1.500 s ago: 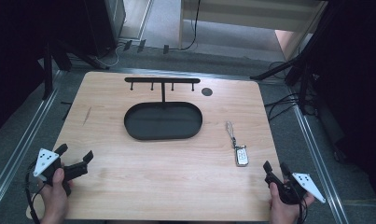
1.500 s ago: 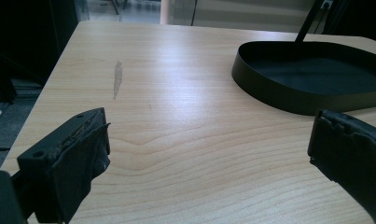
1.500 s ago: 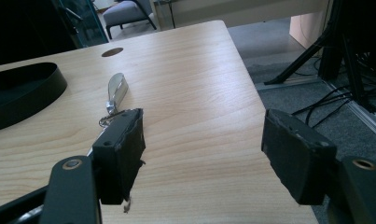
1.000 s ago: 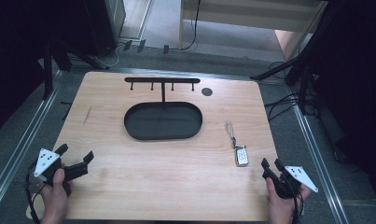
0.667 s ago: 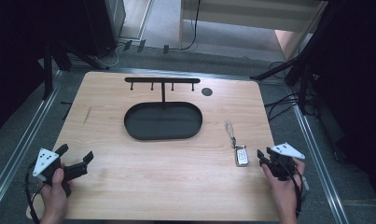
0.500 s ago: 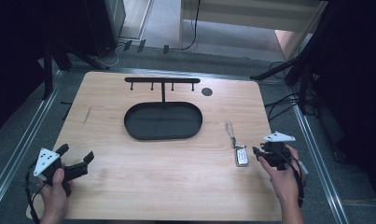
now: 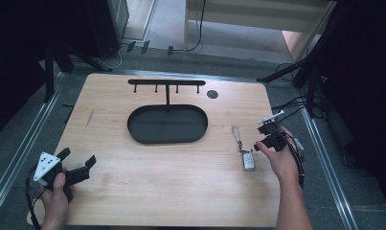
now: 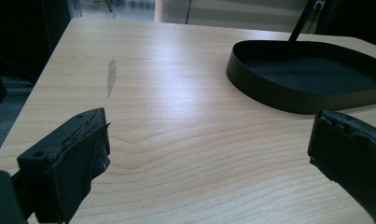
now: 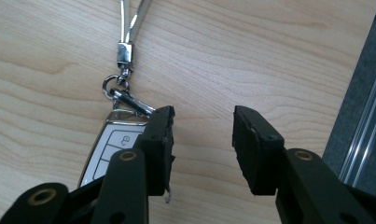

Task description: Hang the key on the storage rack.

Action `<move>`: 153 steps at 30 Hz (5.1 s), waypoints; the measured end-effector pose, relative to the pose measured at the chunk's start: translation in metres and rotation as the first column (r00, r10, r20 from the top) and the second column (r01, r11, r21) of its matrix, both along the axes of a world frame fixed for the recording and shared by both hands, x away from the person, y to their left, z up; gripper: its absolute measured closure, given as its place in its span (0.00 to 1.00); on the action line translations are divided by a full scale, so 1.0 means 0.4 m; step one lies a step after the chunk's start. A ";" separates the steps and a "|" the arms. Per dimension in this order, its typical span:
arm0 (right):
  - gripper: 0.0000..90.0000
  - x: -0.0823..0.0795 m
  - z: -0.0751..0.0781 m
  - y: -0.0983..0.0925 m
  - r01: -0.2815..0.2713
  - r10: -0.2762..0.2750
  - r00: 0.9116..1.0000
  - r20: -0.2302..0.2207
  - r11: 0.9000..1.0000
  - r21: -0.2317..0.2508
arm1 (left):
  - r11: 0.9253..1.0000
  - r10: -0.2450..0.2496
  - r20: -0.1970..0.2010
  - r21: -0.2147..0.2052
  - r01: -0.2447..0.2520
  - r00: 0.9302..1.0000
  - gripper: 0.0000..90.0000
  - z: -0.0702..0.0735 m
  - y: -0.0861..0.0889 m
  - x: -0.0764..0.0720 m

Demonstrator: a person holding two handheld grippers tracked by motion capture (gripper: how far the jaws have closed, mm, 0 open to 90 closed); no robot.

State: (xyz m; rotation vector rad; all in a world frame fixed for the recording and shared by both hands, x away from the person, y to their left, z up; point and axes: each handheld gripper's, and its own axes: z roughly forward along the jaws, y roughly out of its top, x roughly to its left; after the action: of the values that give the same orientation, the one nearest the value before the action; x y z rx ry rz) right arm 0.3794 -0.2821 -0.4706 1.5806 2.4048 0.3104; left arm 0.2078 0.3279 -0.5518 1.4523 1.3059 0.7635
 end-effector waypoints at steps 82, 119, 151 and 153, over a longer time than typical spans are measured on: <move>0.92 0.033 0.012 0.212 0.071 -0.201 0.786 0.585 0.969 0.237 | 1.000 -0.006 -0.018 -0.007 0.005 1.000 0.00 0.000 0.001 0.006; 0.92 -0.043 0.054 0.449 -0.240 -0.087 0.610 0.788 0.927 0.289 | 1.000 -0.005 -0.019 -0.010 0.005 1.000 0.00 0.000 0.002 0.007; 0.54 0.009 -0.031 0.422 -0.197 -0.056 0.688 0.723 0.945 0.261 | 1.000 -0.008 -0.015 -0.017 0.008 1.000 0.00 0.000 0.004 0.006; 0.51 -0.004 -0.033 0.396 -0.202 -0.052 0.680 0.731 0.945 0.256 | 1.000 -0.005 -0.014 -0.016 0.005 1.000 0.00 0.000 0.003 0.006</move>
State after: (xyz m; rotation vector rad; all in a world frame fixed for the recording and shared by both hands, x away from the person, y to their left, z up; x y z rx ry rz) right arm 0.3779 -0.1236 -0.4839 1.1205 1.8166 1.1632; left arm 0.2101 0.3289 -0.5519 1.4500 1.3153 0.7391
